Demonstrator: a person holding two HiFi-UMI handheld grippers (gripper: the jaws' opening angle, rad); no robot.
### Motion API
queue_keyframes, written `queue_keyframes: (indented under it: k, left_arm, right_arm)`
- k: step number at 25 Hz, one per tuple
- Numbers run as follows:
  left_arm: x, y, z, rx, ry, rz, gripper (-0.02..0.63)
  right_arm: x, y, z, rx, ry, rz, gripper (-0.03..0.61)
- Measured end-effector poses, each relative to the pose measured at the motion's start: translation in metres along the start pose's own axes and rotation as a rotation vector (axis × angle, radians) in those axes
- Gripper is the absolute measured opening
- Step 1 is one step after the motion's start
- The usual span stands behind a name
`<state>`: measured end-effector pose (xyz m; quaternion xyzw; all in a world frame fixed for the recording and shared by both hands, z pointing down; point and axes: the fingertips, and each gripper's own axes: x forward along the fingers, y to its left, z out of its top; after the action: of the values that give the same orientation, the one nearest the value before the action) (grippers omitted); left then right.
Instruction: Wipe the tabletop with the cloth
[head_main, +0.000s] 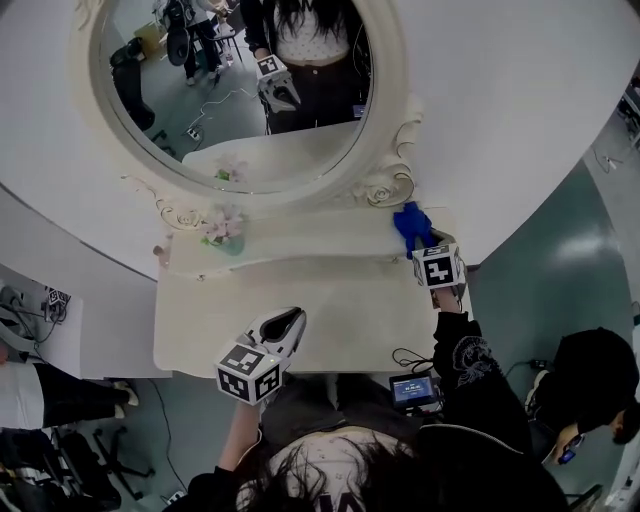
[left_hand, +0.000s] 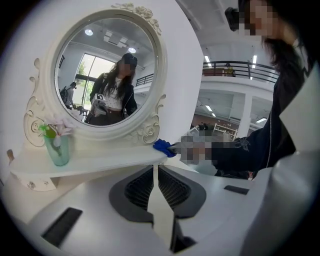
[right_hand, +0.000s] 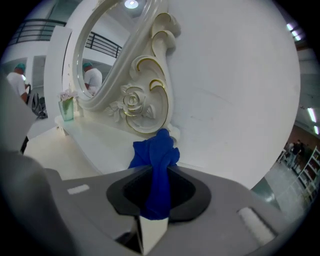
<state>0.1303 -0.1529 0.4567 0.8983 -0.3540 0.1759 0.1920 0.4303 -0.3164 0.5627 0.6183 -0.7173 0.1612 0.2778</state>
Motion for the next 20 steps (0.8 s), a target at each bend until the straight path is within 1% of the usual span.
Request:
queue_keyframes:
  k: [2, 4, 9, 15, 20]
  left_arm:
    - [-0.003, 0.001, -0.002, 0.002, 0.003, -0.002, 0.008]
    - [-0.005, 0.003, -0.005, 0.0, 0.01, -0.01, 0.008]
    - [-0.018, 0.013, -0.013, -0.009, 0.014, -0.041, 0.008]
    - [-0.049, 0.062, -0.015, -0.012, -0.003, -0.044, 0.008]
    - [-0.083, 0.113, -0.015, -0.013, -0.021, -0.057, 0.009]
  right_arm:
    - [-0.006, 0.004, 0.0, 0.063, -0.009, 0.01, 0.087]
    - [-0.014, 0.012, 0.004, 0.102, -0.023, 0.027, 0.087]
    - [-0.037, 0.042, 0.012, 0.115, -0.04, 0.048, 0.087]
    - [-0.057, 0.104, 0.044, 0.145, -0.096, 0.072, 0.087]
    - [-0.066, 0.177, 0.07, 0.164, -0.127, 0.106, 0.087]
